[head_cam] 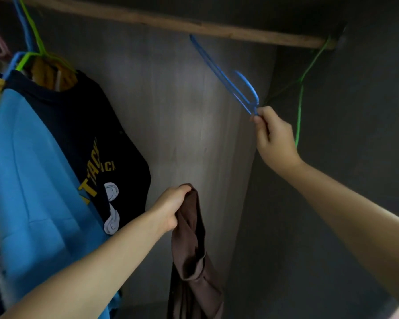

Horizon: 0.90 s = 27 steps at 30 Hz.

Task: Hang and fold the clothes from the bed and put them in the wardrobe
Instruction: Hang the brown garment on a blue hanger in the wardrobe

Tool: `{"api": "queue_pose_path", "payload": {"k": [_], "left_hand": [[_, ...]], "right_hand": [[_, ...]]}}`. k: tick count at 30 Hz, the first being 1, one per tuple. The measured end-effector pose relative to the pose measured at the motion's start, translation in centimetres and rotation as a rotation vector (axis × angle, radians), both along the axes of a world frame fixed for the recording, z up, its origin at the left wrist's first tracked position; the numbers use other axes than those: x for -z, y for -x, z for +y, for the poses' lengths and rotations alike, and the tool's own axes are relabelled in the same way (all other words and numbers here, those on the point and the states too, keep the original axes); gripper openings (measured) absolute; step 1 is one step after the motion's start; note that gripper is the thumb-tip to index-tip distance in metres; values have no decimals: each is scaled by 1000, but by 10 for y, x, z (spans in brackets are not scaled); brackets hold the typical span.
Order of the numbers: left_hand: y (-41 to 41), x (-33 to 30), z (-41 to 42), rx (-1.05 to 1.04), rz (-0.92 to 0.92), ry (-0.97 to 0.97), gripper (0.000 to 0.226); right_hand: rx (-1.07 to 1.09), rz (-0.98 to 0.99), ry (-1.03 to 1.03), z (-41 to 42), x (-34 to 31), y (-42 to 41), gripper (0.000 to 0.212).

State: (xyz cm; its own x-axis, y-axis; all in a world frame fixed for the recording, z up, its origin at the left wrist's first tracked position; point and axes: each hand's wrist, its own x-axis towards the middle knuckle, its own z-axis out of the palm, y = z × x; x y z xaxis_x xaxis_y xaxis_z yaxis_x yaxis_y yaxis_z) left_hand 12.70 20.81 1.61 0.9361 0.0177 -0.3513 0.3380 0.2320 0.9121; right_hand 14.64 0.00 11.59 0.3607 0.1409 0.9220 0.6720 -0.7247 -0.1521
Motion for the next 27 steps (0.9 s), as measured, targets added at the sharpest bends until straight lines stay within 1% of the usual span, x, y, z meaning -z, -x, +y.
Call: {"api": "queue_pose_path", "payload": {"k": [2, 6, 8, 10, 12, 13, 15, 16, 20, 21, 23, 24, 25, 26, 27], "left_hand": [[8, 5, -1, 1, 9, 1, 20], [21, 14, -4, -31, -11, -12, 17], [28, 18, -2, -53, -11, 5, 15], [37, 21, 0, -51, 5, 38, 15], [47, 24, 1, -68, 21, 40, 18], [54, 25, 2, -102, 27, 36, 17], [66, 31, 2, -157, 45, 37, 15], [73, 34, 1, -168, 57, 35, 16], [99, 45, -6, -191, 104, 20, 18], [105, 46, -9, -199, 106, 12, 18], [115, 48, -17, -228, 93, -46, 15], [120, 50, -23, -234, 76, -66, 19], [122, 53, -28, -241, 49, -81, 25], [124, 56, -34, -244, 17, -108, 24], [129, 56, -41, -236, 3, -124, 20]], "right_hand": [[-51, -67, 85, 10, 8, 8, 16], [-43, -179, 476, 20, 29, 13, 15], [-73, -230, 642, 22, 40, 19, 14], [-126, -274, 711, 23, 50, 27, 18], [-190, -276, 704, 24, 57, 37, 22], [-235, -254, 678, 26, 61, 44, 20], [-328, -125, 551, 31, 70, 60, 12], [-359, -28, 434, 34, 74, 69, 9], [-386, 349, -214, 27, 91, 107, 24], [-457, 433, -369, 23, 93, 121, 25], [-756, 640, -649, 14, 94, 151, 20], [-917, 773, -749, 12, 92, 166, 20], [-1016, 887, -831, 11, 90, 179, 26], [-1051, 955, -916, 10, 88, 191, 33], [-1034, 965, -998, 9, 86, 201, 36]]}}
